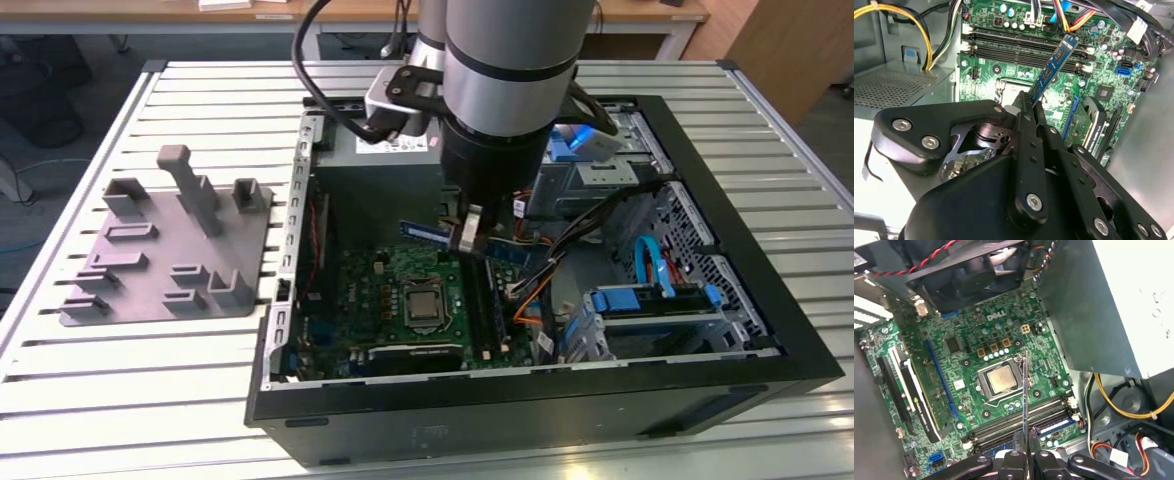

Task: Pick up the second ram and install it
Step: 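Insert the second ram into the second slot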

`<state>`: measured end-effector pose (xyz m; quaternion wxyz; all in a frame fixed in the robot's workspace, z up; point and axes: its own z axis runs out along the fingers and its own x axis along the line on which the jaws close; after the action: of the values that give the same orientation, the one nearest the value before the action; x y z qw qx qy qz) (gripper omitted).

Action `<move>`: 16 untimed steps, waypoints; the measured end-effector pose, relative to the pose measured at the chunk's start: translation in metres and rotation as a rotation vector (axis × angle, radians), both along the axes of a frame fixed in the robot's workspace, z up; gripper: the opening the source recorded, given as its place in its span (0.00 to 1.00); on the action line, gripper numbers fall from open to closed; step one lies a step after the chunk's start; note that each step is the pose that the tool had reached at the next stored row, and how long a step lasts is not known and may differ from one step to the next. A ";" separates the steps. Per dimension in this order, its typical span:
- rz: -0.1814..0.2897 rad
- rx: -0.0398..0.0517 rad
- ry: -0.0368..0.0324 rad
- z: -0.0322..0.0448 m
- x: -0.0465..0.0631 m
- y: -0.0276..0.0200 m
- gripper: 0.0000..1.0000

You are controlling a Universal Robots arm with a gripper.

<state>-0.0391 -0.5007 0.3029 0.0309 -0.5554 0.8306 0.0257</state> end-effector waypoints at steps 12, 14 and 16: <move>-0.113 0.0000 0.0000 -0.0002 0.000 0.0000 0.14; -0.133 0.0000 0.0000 -0.0002 0.000 0.0000 0.14; -0.153 0.0000 0.0000 -0.0003 0.000 0.0000 0.14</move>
<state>-0.0391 -0.5007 0.3026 0.0327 -0.4903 0.8706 0.0233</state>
